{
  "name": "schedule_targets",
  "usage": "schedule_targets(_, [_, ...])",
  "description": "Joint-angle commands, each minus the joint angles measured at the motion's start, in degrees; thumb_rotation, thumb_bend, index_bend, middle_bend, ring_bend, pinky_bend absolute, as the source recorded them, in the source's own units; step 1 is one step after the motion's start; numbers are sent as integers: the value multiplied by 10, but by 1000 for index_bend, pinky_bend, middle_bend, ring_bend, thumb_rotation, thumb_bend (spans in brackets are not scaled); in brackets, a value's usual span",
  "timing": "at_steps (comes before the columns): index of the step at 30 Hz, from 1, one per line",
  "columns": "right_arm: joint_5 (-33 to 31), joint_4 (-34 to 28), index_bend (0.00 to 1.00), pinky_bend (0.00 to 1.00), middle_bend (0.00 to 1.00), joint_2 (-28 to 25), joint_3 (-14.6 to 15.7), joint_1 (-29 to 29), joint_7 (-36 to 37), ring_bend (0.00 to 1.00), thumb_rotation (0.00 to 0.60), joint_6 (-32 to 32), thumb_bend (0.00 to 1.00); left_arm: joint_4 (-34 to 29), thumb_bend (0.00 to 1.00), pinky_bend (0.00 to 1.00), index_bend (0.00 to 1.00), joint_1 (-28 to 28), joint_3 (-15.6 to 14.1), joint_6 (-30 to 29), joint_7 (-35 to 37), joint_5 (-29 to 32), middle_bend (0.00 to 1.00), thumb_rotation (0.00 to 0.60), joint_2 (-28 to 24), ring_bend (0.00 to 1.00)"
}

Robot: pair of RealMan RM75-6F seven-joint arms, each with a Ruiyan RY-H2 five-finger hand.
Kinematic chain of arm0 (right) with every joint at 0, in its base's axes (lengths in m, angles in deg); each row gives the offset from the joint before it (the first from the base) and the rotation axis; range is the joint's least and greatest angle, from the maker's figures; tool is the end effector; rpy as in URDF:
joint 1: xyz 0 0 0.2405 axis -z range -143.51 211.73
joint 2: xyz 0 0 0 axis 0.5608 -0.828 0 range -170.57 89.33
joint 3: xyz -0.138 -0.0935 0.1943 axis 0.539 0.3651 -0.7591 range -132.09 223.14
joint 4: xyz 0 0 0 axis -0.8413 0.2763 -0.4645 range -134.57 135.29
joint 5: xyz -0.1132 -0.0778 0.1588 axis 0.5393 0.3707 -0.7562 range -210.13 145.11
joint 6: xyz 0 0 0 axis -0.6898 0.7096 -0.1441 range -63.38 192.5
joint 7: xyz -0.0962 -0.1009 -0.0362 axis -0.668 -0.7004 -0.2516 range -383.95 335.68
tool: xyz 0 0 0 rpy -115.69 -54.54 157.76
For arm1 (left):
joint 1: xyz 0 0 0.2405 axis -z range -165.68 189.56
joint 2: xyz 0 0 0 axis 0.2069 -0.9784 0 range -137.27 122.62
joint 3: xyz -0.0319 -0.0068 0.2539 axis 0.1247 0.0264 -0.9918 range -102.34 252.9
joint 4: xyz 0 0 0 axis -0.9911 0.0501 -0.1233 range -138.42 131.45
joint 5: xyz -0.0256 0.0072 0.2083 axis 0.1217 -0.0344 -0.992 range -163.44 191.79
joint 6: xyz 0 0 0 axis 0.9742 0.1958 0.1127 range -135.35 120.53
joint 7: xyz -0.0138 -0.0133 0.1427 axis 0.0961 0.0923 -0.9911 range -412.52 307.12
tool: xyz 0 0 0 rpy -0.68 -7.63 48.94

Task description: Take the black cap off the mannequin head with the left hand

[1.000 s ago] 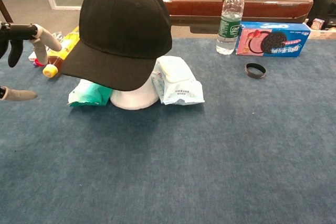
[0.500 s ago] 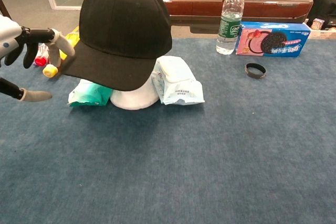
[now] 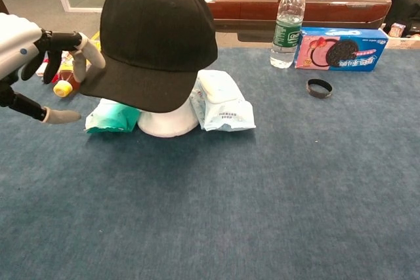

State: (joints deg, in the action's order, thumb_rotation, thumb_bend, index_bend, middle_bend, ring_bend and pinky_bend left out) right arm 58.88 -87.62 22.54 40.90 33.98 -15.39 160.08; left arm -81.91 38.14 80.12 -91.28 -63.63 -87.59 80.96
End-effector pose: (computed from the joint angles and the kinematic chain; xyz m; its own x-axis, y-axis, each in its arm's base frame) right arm -0.3142 -0.1594 0.1936 0.3346 0.1716 0.9266 -0.9364 -0.0501 0.3474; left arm -0.1802 0.2656 0.0348 0.3764 -0.2001 0.9046 0.7137 -0.5600 -0.4208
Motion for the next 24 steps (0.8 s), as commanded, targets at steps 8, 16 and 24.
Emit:
schedule_targets(8, [2, 1, 481, 382, 389, -1, 0, 1, 4, 341, 600, 1, 226, -20, 0, 722, 382, 9, -1, 7, 8, 7, 511, 600, -1, 646])
schedule_targets(16, [2, 1, 480, 382, 389, -1, 1, 0, 3, 341, 600, 1, 226, -36, 0, 725, 384, 3, -9, 1, -12, 5, 514, 600, -10, 648])
schedule_targets(24, [7, 0, 480, 382, 389, -1, 2, 1, 3, 341, 600, 3, 226, -54, 0, 725, 384, 2, -11, -5, -37, -2, 514, 600, -9, 648])
